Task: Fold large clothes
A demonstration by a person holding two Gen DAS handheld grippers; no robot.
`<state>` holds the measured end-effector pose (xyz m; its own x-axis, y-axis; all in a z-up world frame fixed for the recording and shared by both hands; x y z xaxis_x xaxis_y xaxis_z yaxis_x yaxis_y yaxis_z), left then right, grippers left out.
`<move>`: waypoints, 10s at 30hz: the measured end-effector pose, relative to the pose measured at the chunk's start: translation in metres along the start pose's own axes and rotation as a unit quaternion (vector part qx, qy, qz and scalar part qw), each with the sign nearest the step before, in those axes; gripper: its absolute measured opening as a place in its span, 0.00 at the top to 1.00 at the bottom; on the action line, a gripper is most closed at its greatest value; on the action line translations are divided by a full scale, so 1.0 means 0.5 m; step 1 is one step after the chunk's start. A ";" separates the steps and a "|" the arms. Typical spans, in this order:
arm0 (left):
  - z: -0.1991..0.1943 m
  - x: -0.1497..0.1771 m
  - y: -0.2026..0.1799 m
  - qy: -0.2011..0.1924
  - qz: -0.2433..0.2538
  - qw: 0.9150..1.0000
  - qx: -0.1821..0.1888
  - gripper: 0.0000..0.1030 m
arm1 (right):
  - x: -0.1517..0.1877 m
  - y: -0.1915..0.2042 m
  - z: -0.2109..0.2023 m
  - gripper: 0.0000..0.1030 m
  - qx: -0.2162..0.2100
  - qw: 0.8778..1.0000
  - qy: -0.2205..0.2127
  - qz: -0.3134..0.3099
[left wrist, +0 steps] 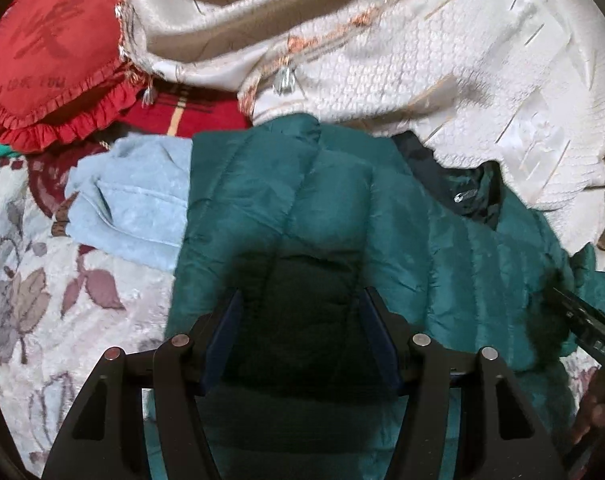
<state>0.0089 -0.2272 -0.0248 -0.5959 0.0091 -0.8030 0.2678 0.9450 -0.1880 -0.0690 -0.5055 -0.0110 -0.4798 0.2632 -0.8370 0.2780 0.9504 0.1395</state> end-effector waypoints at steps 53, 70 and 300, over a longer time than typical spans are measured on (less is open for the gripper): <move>-0.074 -0.008 -0.073 -0.042 0.056 0.997 -0.013 0.53 | 0.086 0.002 -0.061 0.27 -0.002 0.999 0.042 0.017; 0.017 0.018 -0.055 -0.013 0.022 1.000 -0.008 0.53 | 0.092 -0.044 -0.082 0.25 0.017 0.999 0.040 0.024; 0.089 -0.038 -0.048 -0.004 0.110 0.993 -0.052 0.79 | -0.036 -0.163 0.136 0.41 0.029 0.997 0.004 0.070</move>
<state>0.0476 -0.2648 -0.0302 -0.5258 0.2167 -0.8225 0.3102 0.9493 0.0518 -0.0267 -0.5991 -0.0434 -0.4387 0.3943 -0.8075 0.3902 0.8930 0.2241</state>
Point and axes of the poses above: each gripper's, at about its wrist camera, not at the fingertips, and z roughly the way its jaws point, y to its left, x to its underside, the point moved 9 cm from there along z, roughly the way its jaws point, and after that the axes turned 15 degrees about -y, right-handed, at the moved point
